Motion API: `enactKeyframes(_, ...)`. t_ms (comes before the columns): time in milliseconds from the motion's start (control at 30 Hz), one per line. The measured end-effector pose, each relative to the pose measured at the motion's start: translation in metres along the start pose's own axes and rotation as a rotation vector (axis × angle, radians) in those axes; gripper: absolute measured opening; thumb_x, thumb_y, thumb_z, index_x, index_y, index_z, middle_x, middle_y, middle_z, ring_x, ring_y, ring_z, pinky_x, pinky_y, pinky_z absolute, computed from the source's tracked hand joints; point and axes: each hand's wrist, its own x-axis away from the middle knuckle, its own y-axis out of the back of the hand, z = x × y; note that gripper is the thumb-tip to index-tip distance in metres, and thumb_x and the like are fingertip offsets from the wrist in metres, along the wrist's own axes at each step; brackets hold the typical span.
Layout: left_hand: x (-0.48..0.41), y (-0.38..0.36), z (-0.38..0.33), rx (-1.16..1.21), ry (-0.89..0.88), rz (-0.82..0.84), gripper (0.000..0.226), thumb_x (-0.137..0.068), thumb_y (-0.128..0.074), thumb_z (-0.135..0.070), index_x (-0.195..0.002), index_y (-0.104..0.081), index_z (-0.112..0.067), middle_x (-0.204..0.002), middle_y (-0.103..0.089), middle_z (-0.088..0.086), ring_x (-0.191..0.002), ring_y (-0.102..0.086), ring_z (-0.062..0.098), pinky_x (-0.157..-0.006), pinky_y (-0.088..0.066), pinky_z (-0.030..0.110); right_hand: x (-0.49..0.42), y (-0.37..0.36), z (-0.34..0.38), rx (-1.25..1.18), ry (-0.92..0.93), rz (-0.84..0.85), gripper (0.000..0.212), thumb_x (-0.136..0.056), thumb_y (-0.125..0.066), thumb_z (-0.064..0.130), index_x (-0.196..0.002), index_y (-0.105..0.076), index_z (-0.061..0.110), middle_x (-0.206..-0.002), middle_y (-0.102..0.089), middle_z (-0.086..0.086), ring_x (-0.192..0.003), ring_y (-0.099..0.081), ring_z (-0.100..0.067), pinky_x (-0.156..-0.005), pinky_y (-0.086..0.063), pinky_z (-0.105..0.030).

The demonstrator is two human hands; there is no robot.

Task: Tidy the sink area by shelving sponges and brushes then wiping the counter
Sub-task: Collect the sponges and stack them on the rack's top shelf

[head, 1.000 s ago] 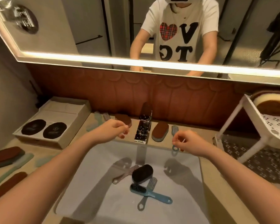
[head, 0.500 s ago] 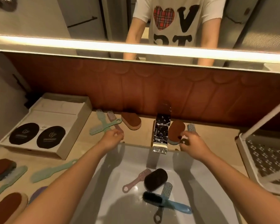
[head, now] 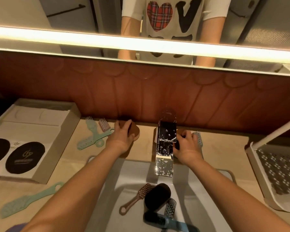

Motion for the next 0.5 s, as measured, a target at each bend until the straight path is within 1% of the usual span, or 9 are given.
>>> enactKeyframes(100, -0.009, -0.002, -0.008, -0.164, -0.044, 0.079, 0.057, -0.097, -0.036, -0.041, -0.147, -0.007, -0.041, -0.158, 0.007, 0.008, -0.133, -0.036, 0.039, -0.098, -0.043, 0.046, -0.002, -0.003, 0.000, -0.007, -0.014, 0.027, 0.042, -0.090, -0.051, 0.037, -0.129, -0.047, 0.023, -0.138, -0.031, -0.008, -0.132, -0.018, -0.035, -0.100, -0.036, -0.040)
enactKeyframes(167, -0.015, -0.004, -0.008, -0.224, -0.056, 0.123, 0.054, -0.097, -0.033, -0.045, -0.146, -0.011, -0.041, -0.158, 0.007, 0.007, -0.132, -0.036, 0.039, -0.099, -0.043, 0.048, -0.006, -0.003, -0.002, -0.022, -0.006, 0.030, 0.041, -0.088, -0.054, 0.036, -0.127, -0.049, 0.022, -0.137, -0.033, -0.008, -0.130, -0.022, -0.035, -0.100, -0.036, -0.041)
enactKeyframes(233, -0.018, -0.007, -0.008, -0.253, -0.057, 0.138, 0.049, -0.095, -0.035, -0.045, -0.142, -0.023, -0.038, -0.157, 0.000, 0.008, -0.127, -0.041, 0.040, -0.097, -0.043, 0.049, -0.009, -0.004, -0.004, -0.032, -0.003, 0.030, 0.042, -0.087, -0.057, 0.035, -0.126, -0.050, 0.021, -0.136, -0.035, -0.008, -0.127, -0.026, -0.035, -0.100, -0.035, -0.040)
enactKeyframes(333, -0.013, -0.006, -0.008, -0.256, -0.079, 0.096, 0.039, -0.094, -0.041, -0.041, -0.131, -0.036, -0.029, -0.150, -0.015, 0.009, -0.111, -0.052, 0.040, -0.090, -0.047, 0.046, -0.015, -0.008, -0.009, -0.003, 0.030, 0.019, 0.042, -0.086, -0.058, 0.033, -0.124, -0.049, 0.020, -0.134, -0.038, -0.008, -0.124, -0.030, -0.036, -0.098, -0.035, -0.040)
enactKeyframes(400, -0.005, -0.004, -0.010, -0.246, -0.093, 0.063, 0.035, -0.094, -0.042, -0.040, -0.125, -0.039, -0.025, -0.144, -0.022, 0.008, -0.105, -0.054, 0.039, -0.085, -0.047, 0.043, -0.019, -0.011, -0.012, 0.003, 0.040, 0.010, 0.041, -0.086, -0.058, 0.031, -0.124, -0.048, 0.019, -0.134, -0.039, -0.008, -0.123, -0.031, -0.038, -0.100, -0.034, -0.041)
enactKeyframes(467, 0.005, -0.001, -0.008, -0.188, -0.092, 0.037, 0.034, -0.094, -0.043, -0.041, -0.122, -0.041, -0.023, -0.137, -0.030, 0.008, -0.105, -0.053, 0.039, -0.085, -0.046, 0.042, -0.022, -0.016, -0.014, -0.003, 0.037, 0.000, 0.043, -0.087, -0.058, 0.030, -0.126, -0.046, 0.018, -0.134, -0.040, -0.009, -0.125, -0.032, -0.038, -0.103, -0.032, -0.042)
enactKeyframes(500, 0.011, 0.000, -0.005, -0.123, -0.084, 0.028, 0.033, -0.094, -0.043, -0.042, -0.119, -0.043, -0.020, -0.131, -0.034, 0.008, -0.106, -0.052, 0.038, -0.086, -0.045, 0.041, -0.022, -0.018, -0.014, -0.003, 0.036, -0.007, 0.044, -0.087, -0.058, 0.029, -0.127, -0.045, 0.017, -0.135, -0.040, -0.009, -0.125, -0.032, -0.038, -0.103, -0.031, -0.041)
